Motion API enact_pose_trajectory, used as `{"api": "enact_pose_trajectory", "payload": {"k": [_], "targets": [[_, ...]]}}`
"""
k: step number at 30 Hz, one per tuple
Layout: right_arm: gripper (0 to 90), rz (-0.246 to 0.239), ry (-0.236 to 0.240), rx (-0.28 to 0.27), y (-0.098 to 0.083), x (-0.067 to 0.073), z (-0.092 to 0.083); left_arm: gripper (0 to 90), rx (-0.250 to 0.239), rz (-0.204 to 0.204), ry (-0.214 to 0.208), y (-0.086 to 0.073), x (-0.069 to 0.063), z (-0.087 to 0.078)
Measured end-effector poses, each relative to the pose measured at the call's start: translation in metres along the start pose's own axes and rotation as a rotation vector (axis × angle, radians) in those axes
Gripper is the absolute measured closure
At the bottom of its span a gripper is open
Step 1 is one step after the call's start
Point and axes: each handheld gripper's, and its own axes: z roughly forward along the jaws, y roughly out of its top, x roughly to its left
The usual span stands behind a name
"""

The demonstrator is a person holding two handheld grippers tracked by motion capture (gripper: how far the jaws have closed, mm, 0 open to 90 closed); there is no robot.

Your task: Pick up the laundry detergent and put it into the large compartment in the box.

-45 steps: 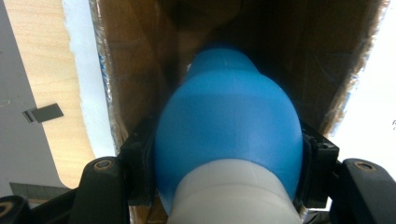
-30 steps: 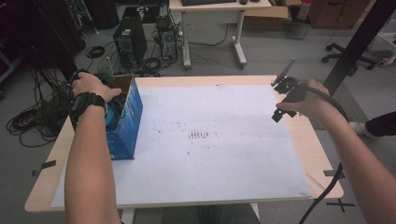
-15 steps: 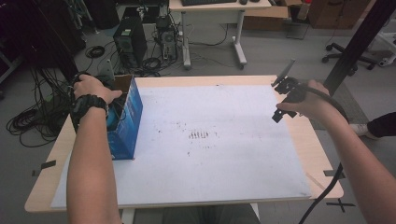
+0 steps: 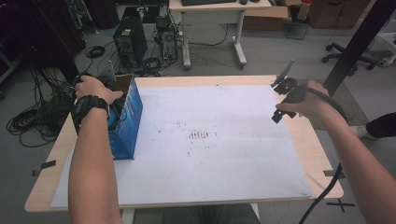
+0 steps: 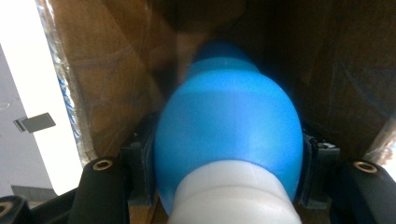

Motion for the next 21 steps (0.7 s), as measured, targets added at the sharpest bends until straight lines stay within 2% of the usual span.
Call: {"api": "enact_pose_trajectory", "payload": {"k": [13,21], "targets": [[17.4,0.002,-0.002,0.002,-0.0019,-0.0004,-0.0012,37.3,0.006,0.002,0.006,0.0010,-0.0021,0.0007],[17.4,0.002,-0.002,0.001,-0.0021,0.0003,-0.0006,37.0,0.008,0.000,-0.008,0.0005,-0.0007,0.0005]]}}
